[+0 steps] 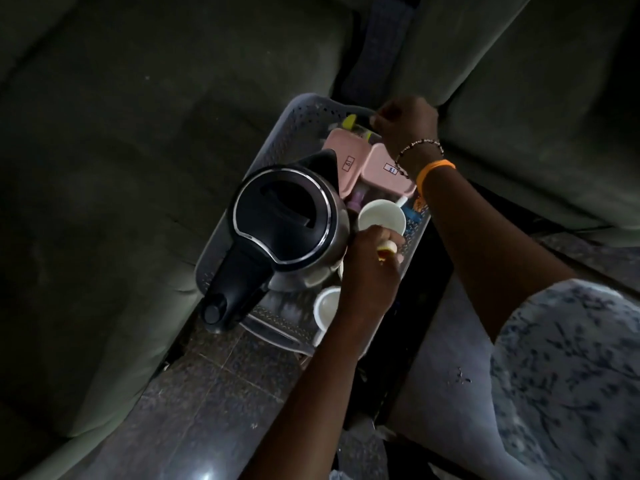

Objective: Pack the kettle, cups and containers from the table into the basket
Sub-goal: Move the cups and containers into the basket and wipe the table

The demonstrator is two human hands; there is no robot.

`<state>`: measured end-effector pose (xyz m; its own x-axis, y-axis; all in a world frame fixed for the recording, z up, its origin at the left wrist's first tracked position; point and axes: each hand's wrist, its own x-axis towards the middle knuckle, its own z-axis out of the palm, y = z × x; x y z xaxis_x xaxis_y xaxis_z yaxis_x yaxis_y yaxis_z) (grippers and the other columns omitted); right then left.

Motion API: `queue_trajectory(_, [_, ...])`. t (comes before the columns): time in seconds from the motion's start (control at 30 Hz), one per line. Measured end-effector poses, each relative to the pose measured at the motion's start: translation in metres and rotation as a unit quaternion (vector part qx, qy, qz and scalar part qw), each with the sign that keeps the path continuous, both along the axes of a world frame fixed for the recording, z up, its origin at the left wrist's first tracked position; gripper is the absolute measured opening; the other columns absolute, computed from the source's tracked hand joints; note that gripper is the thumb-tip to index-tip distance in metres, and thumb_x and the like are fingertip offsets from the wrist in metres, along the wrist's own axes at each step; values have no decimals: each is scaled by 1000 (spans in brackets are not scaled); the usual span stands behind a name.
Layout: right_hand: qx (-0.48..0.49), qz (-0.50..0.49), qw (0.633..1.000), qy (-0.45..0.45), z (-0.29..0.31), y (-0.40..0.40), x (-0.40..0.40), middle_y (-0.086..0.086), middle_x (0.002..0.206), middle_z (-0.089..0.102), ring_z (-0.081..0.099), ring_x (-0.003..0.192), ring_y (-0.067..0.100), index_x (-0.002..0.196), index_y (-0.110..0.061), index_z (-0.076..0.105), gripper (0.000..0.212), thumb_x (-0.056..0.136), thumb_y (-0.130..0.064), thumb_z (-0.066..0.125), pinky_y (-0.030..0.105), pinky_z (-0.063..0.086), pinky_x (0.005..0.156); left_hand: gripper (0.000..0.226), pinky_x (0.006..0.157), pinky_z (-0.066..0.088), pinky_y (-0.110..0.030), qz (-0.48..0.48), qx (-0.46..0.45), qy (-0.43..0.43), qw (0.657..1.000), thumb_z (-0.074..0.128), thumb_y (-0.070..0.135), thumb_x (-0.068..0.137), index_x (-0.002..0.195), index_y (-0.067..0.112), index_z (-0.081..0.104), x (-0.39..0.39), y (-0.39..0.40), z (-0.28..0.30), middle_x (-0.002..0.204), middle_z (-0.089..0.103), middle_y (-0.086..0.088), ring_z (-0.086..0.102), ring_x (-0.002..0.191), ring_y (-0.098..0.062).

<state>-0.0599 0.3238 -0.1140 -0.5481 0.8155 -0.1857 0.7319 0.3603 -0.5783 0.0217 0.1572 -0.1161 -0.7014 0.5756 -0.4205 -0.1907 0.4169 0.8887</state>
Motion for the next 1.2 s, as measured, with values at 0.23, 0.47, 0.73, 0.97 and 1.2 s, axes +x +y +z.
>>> queue_trajectory(0.23, [-103, 154, 983, -16, 30, -16, 70, 8, 89, 67, 57, 70, 11, 95, -1, 71, 33, 80, 16, 47, 6, 42, 61, 31, 102, 43, -52, 107, 26, -155, 982, 38, -8, 91, 112, 14, 42, 4, 13, 4, 115, 52, -11, 56, 110, -34])
queue_trajectory(0.47, [-211, 295, 930, -64, 49, -30, 110, 10, 108, 67, 60, 94, 16, 111, -7, 66, 43, 77, 17, 59, 8, 49, 76, 30, 90, 54, -37, 199, 90, -286, 933, 39, 11, 98, 127, 14, 37, -1, 30, 13, 131, 51, -21, 58, 104, -22])
queue_trajectory(0.73, [-141, 186, 972, -11, 42, -33, 35, 17, 98, 70, 67, 73, 16, 115, -7, 64, 27, 90, -12, 58, 26, 53, 80, 34, 68, 47, -13, 144, 72, -318, 934, 30, 13, 100, 132, 4, 36, -11, 19, 15, 137, 48, -21, 56, 105, -28])
queue_trajectory(0.97, [-149, 115, 982, 22, 31, -31, -13, 16, 119, 67, 63, 112, 26, 114, -6, 66, 29, 86, -8, 60, 34, 47, 102, 28, 67, 44, -13, 82, -3, -245, 966, 33, 9, 98, 122, -2, 44, 3, -1, 7, 108, 59, -17, 57, 75, -8])
queue_trajectory(1.2, [-295, -15, 941, 167, 35, -36, 71, 38, 105, 61, 62, 72, 25, 109, 16, 60, 25, 87, 13, 48, 30, 56, 79, 20, 58, 46, -12, 129, 41, -282, 950, 35, 0, 95, 91, 13, 48, 8, 0, 12, 80, 54, -4, 53, 72, -14])
